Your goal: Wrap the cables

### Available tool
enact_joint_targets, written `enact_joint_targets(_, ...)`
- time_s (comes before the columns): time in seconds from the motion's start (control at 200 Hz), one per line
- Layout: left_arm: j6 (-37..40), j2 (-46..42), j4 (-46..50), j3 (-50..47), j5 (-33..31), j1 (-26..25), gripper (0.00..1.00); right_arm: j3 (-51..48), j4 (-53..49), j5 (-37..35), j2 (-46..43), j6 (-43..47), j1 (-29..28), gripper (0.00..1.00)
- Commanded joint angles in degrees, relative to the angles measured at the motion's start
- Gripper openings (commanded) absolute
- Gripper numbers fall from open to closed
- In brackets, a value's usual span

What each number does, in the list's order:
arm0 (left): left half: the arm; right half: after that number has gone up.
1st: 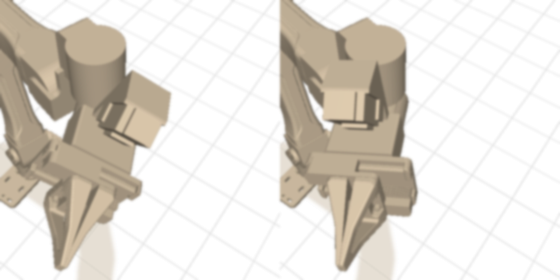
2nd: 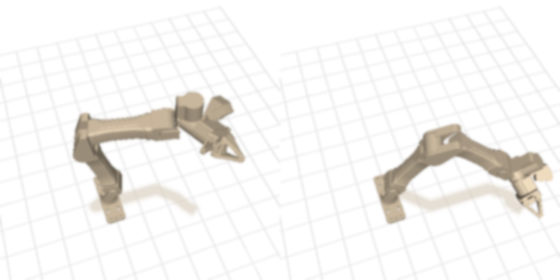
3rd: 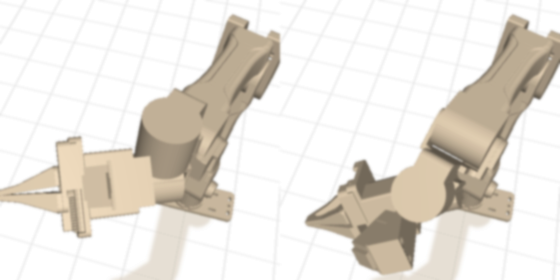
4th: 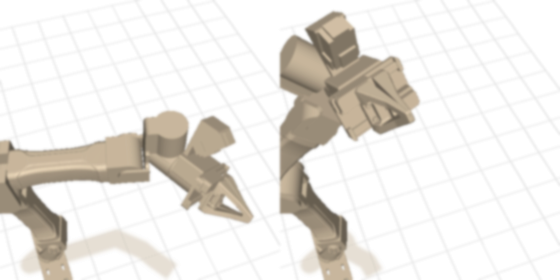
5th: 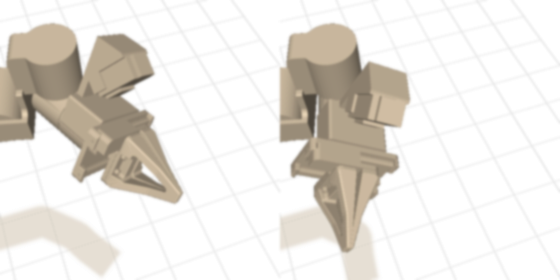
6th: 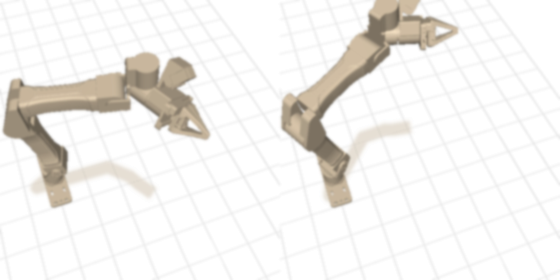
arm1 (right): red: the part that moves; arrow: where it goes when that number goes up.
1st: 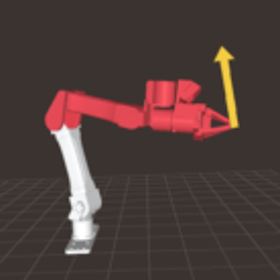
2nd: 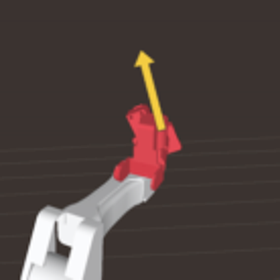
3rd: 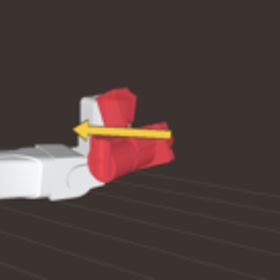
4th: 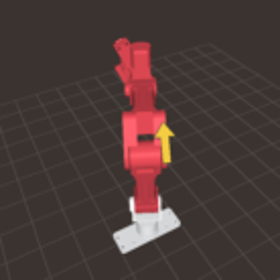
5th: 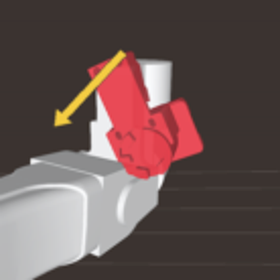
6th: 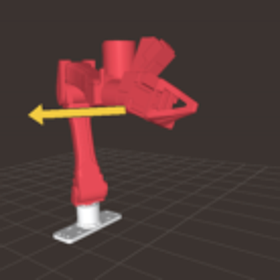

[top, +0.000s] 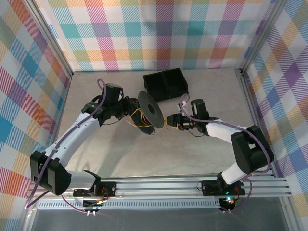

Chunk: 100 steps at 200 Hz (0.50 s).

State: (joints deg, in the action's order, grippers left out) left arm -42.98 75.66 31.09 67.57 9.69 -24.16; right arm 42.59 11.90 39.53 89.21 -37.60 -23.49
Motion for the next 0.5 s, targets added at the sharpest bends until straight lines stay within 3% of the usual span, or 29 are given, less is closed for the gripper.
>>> enact_joint_targets(0.0, -2.84, -2.52, -7.26, -0.02, 4.19, 1.30, 0.00, -1.57, 3.91, 1.57, 1.40, -1.02, -0.76, 0.42)
enact_joint_targets(0.27, -5.12, -2.09, -11.65, -3.67, 4.09, 2.32, 0.00, -2.63, 9.23, 3.21, 2.73, -4.24, -3.64, 0.07)
enact_joint_targets(0.4, -6.75, -2.17, -14.64, -6.96, 0.93, 2.45, 0.00, -4.00, 13.14, 3.21, 1.86, -6.84, -5.52, 0.03)
enact_joint_targets(0.495, -10.27, -2.57, -23.47, -11.82, -1.09, 2.49, 0.00, -6.41, 20.49, 1.03, 1.32, -11.64, -7.95, 0.02)
